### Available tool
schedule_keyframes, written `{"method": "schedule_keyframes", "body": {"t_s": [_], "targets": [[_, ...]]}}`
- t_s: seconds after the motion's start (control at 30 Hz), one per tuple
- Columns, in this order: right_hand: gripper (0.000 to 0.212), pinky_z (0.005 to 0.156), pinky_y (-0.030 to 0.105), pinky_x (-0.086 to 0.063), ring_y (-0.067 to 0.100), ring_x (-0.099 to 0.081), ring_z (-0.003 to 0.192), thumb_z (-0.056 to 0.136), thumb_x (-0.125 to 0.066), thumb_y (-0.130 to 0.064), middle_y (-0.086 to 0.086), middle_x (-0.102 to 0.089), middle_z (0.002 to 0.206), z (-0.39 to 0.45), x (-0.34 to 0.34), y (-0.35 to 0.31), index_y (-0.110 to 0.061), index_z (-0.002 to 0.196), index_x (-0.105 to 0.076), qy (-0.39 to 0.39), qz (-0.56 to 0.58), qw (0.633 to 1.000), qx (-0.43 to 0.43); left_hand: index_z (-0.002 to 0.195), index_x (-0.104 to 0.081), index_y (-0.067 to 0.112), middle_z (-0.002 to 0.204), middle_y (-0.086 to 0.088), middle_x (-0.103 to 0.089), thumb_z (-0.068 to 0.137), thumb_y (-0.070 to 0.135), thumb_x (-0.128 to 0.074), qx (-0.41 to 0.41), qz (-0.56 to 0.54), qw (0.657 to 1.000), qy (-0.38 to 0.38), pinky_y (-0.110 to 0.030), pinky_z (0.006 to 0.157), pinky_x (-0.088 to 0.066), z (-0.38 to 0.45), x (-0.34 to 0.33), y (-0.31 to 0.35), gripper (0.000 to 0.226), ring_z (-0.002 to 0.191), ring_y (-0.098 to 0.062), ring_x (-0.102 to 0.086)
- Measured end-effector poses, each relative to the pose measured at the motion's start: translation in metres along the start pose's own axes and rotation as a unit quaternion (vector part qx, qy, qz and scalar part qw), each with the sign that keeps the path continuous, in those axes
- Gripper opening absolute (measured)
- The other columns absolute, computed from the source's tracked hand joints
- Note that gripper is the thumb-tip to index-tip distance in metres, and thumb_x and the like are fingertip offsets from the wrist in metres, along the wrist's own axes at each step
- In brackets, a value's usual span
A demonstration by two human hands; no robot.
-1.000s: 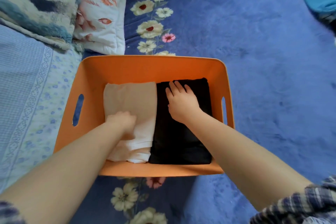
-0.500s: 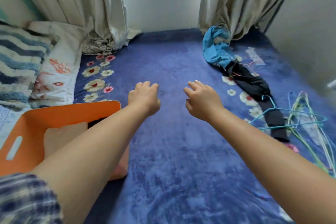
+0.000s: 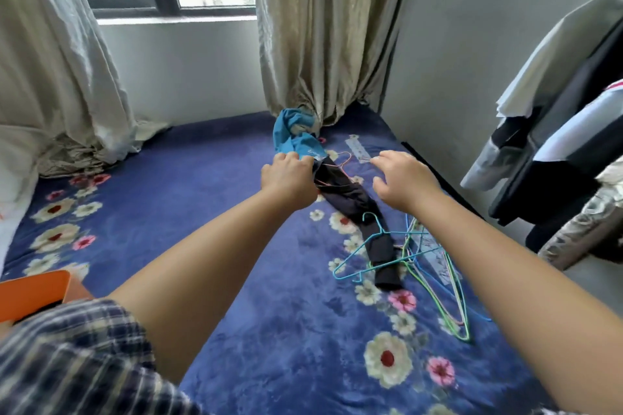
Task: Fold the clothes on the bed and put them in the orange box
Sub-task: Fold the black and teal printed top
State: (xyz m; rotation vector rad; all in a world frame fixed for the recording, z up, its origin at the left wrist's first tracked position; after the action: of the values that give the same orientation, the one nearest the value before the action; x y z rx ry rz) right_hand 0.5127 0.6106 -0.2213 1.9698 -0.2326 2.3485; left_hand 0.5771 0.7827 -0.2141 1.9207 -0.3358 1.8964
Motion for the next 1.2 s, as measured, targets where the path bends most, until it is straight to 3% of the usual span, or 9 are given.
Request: {"method": "schedule_keyframes", "body": {"t_s": [0.33,0.47,0.77,0.97,1.07,1.2], "targets": [[0.043,0.101,0.034,-0.037,0.025,-0.041,0.127,0.091,-0.044,-0.021,0.006,-0.046,0.138,0.098,-0.026,0.135,-0.012,0.133,-0.046,-0.053,0.001,0.998,-0.02,0.121,-0.046,0.014,0.124,-0.009,-0.048,0.089,0.02,-0.048,0.012,0.019,0.999,-0.033,-0.036,0.082,-0.037,0.141,-0.031,0.071,0.033,0.118,-0.029,-0.042],[0.039,0.1,0.034,-0.037,0.027,-0.041,0.125,0.093,-0.042,-0.023,0.007,-0.047,0.135,0.123,-0.058,0.176,-0.011,0.13,-0.047,-0.108,-0.002,0.994,-0.03,0.118,-0.047,0.013,0.124,-0.008,-0.049,0.088,0.022,-0.049,0.03,0.023,0.997,-0.07,-0.036,0.08,-0.038,0.176,-0.064,0.092,0.031,0.118,-0.029,-0.044],[0.029,0.085,0.031,-0.043,0.031,-0.054,0.108,0.091,-0.04,-0.017,0.012,-0.061,0.116,0.146,-0.21,0.268,-0.01,0.11,-0.061,-0.311,0.053,0.948,-0.042,0.127,-0.045,0.015,0.129,-0.006,-0.049,0.093,0.026,-0.044,0.102,0.002,0.965,-0.242,-0.034,0.084,-0.043,0.211,-0.224,0.122,0.036,0.118,-0.027,-0.047],[0.03,0.087,0.032,-0.044,0.031,-0.055,0.11,0.089,-0.044,-0.018,0.014,-0.059,0.119,0.125,-0.325,0.303,-0.011,0.115,-0.058,-0.39,0.088,0.913,-0.083,0.125,-0.047,0.013,0.124,-0.007,-0.053,0.092,0.022,-0.045,0.114,-0.004,0.933,-0.342,-0.03,0.079,-0.042,0.212,-0.327,0.126,0.034,0.113,-0.026,-0.051],[0.035,0.095,0.035,-0.042,0.031,-0.047,0.12,0.089,-0.046,-0.014,0.016,-0.046,0.133,0.113,-0.378,0.308,-0.007,0.123,-0.049,-0.38,0.124,0.913,-0.085,0.121,-0.046,0.008,0.121,-0.01,-0.053,0.092,0.021,-0.043,0.135,-0.013,0.921,-0.365,-0.032,0.076,-0.041,0.21,-0.377,0.125,0.031,0.11,-0.028,-0.053],[0.06,0.11,0.039,-0.028,0.026,-0.023,0.14,0.094,-0.041,-0.012,0.006,-0.004,0.157,0.103,-0.422,0.308,-0.013,0.148,-0.016,-0.397,0.146,0.902,-0.082,0.119,-0.045,0.006,0.121,-0.013,-0.049,0.094,0.025,-0.04,0.199,-0.038,0.917,-0.344,-0.037,0.083,-0.041,0.195,-0.421,0.119,0.031,0.111,-0.032,-0.051]]}}
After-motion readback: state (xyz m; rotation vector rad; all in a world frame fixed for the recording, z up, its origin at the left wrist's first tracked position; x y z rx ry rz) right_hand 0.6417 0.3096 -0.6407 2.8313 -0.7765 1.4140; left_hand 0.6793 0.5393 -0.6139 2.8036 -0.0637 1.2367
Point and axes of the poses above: each hand's wrist, its own z-axis towards the middle knuckle, its own x-axis out of the back of the hand, y = z × x, the point moved 1 cm from there along z, towards the middle knuckle
